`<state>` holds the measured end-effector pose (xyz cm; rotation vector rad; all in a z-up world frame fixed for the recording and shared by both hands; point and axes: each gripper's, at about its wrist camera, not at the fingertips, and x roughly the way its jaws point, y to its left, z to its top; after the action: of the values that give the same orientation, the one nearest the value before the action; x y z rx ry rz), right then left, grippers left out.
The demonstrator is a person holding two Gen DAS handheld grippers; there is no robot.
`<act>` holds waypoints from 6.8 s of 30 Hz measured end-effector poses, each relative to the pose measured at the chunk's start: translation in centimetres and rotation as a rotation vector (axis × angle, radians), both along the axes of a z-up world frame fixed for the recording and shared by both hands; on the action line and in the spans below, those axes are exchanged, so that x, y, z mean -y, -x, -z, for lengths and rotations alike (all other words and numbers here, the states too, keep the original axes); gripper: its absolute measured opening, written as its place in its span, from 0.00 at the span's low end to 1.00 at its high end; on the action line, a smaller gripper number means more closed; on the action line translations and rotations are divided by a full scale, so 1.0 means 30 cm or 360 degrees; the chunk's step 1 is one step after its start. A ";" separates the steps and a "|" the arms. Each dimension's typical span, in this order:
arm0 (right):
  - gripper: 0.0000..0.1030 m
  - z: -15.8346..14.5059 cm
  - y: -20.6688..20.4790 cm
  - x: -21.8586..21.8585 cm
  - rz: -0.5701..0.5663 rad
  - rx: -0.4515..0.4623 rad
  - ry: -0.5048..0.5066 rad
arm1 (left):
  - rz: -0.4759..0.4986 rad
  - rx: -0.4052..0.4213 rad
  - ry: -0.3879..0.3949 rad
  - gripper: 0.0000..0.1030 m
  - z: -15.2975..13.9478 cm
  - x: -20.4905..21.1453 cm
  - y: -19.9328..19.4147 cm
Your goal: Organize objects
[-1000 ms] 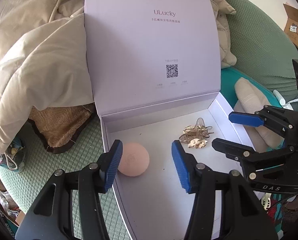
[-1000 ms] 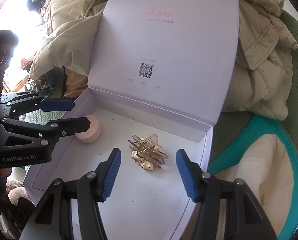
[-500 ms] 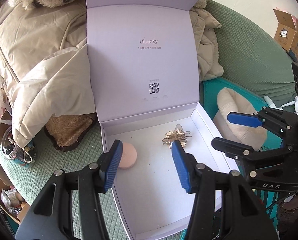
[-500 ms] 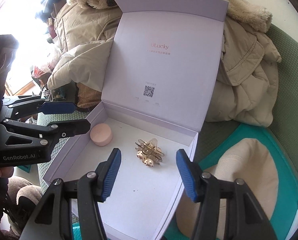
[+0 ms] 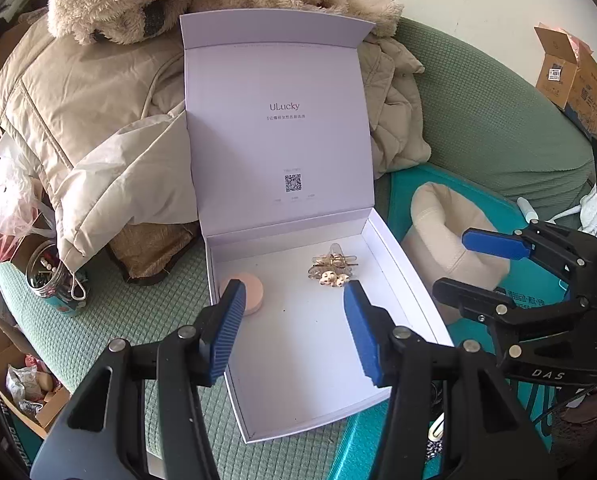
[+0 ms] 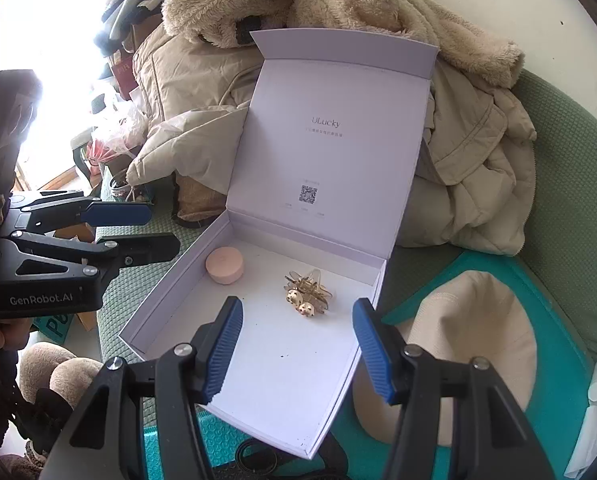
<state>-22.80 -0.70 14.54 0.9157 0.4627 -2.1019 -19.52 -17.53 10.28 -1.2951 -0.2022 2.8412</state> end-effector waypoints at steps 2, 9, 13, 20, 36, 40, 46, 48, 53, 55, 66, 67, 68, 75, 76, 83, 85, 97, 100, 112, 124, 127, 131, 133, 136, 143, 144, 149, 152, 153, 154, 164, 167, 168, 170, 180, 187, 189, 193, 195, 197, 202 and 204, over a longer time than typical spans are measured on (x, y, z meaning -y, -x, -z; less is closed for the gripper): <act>0.56 -0.015 -0.019 -0.016 0.0000 -0.0012 0.0011 | 0.0002 -0.0012 0.0004 0.48 -0.017 -0.014 -0.021; 0.56 -0.046 -0.076 -0.065 0.0008 -0.0036 0.0031 | 0.0016 -0.0042 0.0025 0.48 -0.061 -0.061 -0.093; 0.56 -0.053 -0.106 -0.090 0.0012 -0.0041 0.0036 | 0.0025 -0.0047 0.0021 0.48 -0.070 -0.084 -0.131; 0.56 -0.051 -0.154 -0.131 0.0034 -0.0052 0.0022 | 0.0050 -0.0026 -0.0001 0.48 -0.054 -0.123 -0.186; 0.56 0.043 -0.276 -0.239 0.0127 0.0049 0.0019 | 0.0137 0.0038 -0.0006 0.51 0.050 -0.255 -0.340; 0.56 0.061 -0.312 -0.270 0.0138 0.0053 0.0013 | 0.0165 0.0032 -0.0029 0.56 0.070 -0.283 -0.386; 0.56 0.105 -0.358 -0.308 0.0185 0.0082 0.0001 | 0.0224 0.0037 -0.0021 0.59 0.115 -0.332 -0.441; 0.56 0.126 -0.371 -0.321 0.0193 0.0108 -0.0002 | 0.0248 0.0049 -0.0041 0.59 0.135 -0.344 -0.454; 0.56 0.168 -0.391 -0.355 0.0226 0.0154 -0.0017 | 0.0289 0.0074 -0.0048 0.59 0.181 -0.379 -0.478; 0.56 0.182 -0.401 -0.365 0.0233 0.0168 -0.0019 | 0.0303 0.0082 -0.0050 0.59 0.197 -0.390 -0.484; 0.64 0.263 -0.446 -0.391 0.0265 0.0179 -0.0114 | 0.0464 0.0129 -0.0038 0.60 0.299 -0.483 -0.505; 0.64 0.274 -0.444 -0.393 0.0274 0.0191 -0.0130 | 0.0481 0.0134 -0.0030 0.60 0.307 -0.491 -0.503; 0.64 0.285 -0.445 -0.397 0.0282 0.0198 -0.0141 | 0.0493 0.0138 -0.0021 0.60 0.317 -0.498 -0.501; 0.64 0.335 -0.438 -0.428 0.0336 0.0221 -0.0197 | 0.0529 0.0199 -0.0010 0.60 0.390 -0.523 -0.474; 0.64 0.346 -0.435 -0.432 0.0347 0.0235 -0.0210 | 0.0532 0.0206 -0.0013 0.60 0.401 -0.526 -0.470; 0.67 0.402 -0.413 -0.463 0.0386 0.0355 -0.0174 | 0.0563 0.0273 -0.0062 0.60 0.475 -0.542 -0.442; 0.67 0.412 -0.402 -0.474 0.0404 0.0394 -0.0147 | 0.0553 0.0280 -0.0100 0.60 0.492 -0.535 -0.437; 0.66 0.419 -0.375 -0.527 0.0449 0.0501 -0.0078 | 0.0621 0.0302 -0.0150 0.30 0.557 -0.575 -0.460; 0.62 0.417 -0.374 -0.544 0.0415 0.0515 -0.0083 | 0.0689 0.0313 -0.0154 0.26 0.554 -0.604 -0.484; 0.61 0.406 -0.370 -0.609 0.0435 0.0491 -0.0141 | 0.0702 0.0324 -0.0250 0.27 0.556 -0.633 -0.510; 0.70 0.477 -0.346 -0.564 0.0450 0.0529 -0.0178 | 0.0659 0.0283 -0.0291 0.31 0.573 -0.626 -0.466; 0.70 0.478 -0.351 -0.563 0.0447 0.0492 -0.0174 | 0.0648 0.0271 -0.0315 0.31 0.579 -0.618 -0.462; 0.70 0.479 -0.355 -0.568 0.0455 0.0488 -0.0159 | 0.0644 0.0263 -0.0289 0.31 0.579 -0.631 -0.460; 0.70 0.481 -0.356 -0.571 0.0467 0.0489 -0.0140 | 0.0634 0.0251 -0.0261 0.31 0.580 -0.640 -0.466; 0.67 0.482 -0.362 -0.577 0.0457 0.0483 -0.0133 | 0.0620 0.0221 -0.0167 0.29 0.581 -0.658 -0.481; 0.52 0.478 -0.367 -0.574 0.0449 0.0470 -0.0126 | 0.0583 0.0206 -0.0156 0.20 0.578 -0.649 -0.495; 0.50 0.477 -0.368 -0.577 0.0449 0.0472 -0.0121 | 0.0573 0.0212 -0.0184 0.20 0.579 -0.641 -0.493; 0.46 0.466 -0.373 -0.591 0.0442 0.0492 -0.0102 | 0.0549 0.0231 -0.0258 0.19 0.575 -0.615 -0.501; 0.46 0.452 -0.381 -0.594 0.0432 0.0481 -0.0097 | 0.0539 0.0239 -0.0282 0.19 0.573 -0.609 -0.509; 0.46 0.447 -0.383 -0.594 0.0426 0.0478 -0.0092 | 0.0535 0.0237 -0.0283 0.19 0.571 -0.606 -0.512; 0.46 0.443 -0.385 -0.593 0.0420 0.0474 -0.0088 | 0.0531 0.0233 -0.0288 0.19 0.568 -0.603 -0.514; 0.46 0.408 -0.402 -0.564 0.0366 0.0441 -0.0062 | 0.0455 0.0193 -0.0305 0.19 0.532 -0.552 -0.533; 0.46 0.396 -0.408 -0.552 0.0343 0.0427 -0.0056 | 0.0428 0.0174 -0.0300 0.19 0.517 -0.534 -0.539; 0.46 0.392 -0.411 -0.546 0.0332 0.0423 -0.0054 | 0.0418 0.0168 -0.0297 0.19 0.512 -0.528 -0.542; 0.46 0.385 -0.416 -0.535 0.0308 0.0417 -0.0050 | 0.0401 0.0161 -0.0300 0.19 0.503 -0.514 -0.547; 0.46 0.351 -0.439 -0.496 0.0227 0.0393 -0.0013 | 0.0325 0.0122 -0.0305 0.19 0.465 -0.451 -0.577; 0.46 0.327 -0.435 -0.490 0.0203 0.0421 0.0064 | 0.0272 0.0091 -0.0306 0.19 0.437 -0.413 -0.598; 0.46 0.318 -0.433 -0.491 0.0189 0.0435 0.0095 | 0.0259 0.0084 -0.0309 0.19 0.430 -0.403 -0.602; 0.46 0.294 -0.431 -0.493 0.0173 0.0444 0.0151 | 0.0235 0.0066 -0.0309 0.19 0.412 -0.382 -0.611; 0.46 0.281 -0.431 -0.487 0.0171 0.0419 0.0137 | 0.0228 0.0053 -0.0303 0.19 0.399 -0.374 -0.616; 0.46 0.268 -0.433 -0.484 0.0161 0.0406 0.0142 | 0.0224 0.0042 -0.0297 0.19 0.388 -0.366 -0.621; 0.46 0.225 -0.440 -0.471 0.0127 0.0360 0.0160 | 0.0201 0.0028 -0.0306 0.19 0.366 -0.338 -0.632; 0.46 0.210 -0.441 -0.460 0.0107 0.0340 0.0156 | 0.0191 0.0024 -0.0309 0.19 0.358 -0.325 -0.635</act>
<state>-9.56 13.08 8.24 1.0965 0.2192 -2.0384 -0.45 -7.78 -0.47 -1.2452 -0.3768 2.6374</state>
